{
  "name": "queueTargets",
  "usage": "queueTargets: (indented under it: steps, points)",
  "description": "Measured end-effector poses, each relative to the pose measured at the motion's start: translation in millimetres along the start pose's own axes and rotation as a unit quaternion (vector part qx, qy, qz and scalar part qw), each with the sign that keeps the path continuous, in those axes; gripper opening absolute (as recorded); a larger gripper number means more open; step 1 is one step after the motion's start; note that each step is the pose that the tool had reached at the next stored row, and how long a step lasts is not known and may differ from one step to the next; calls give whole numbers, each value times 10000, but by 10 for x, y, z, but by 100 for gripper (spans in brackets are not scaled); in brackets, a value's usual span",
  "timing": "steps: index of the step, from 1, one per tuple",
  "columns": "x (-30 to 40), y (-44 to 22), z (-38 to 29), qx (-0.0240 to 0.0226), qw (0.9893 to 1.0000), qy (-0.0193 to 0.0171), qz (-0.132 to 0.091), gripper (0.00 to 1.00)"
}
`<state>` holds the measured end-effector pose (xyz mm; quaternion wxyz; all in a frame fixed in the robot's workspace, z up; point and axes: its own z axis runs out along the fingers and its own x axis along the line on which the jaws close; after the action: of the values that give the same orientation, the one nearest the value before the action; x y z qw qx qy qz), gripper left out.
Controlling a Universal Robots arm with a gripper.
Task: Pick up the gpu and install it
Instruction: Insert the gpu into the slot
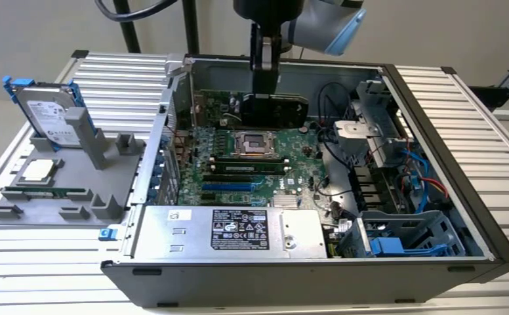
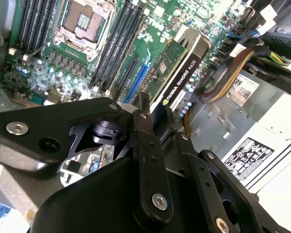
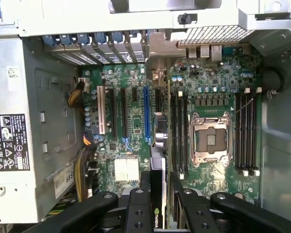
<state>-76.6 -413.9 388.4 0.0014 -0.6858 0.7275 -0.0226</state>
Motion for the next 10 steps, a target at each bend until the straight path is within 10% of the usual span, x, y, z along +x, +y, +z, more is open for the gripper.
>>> queueTargets:
  steps: [5, 10]
  points:
    - [-3, 1, 14, 0, 10000, -40, -33, 0]
    - [-4, 1, 26, -16, 9993, -356, -94, 0]
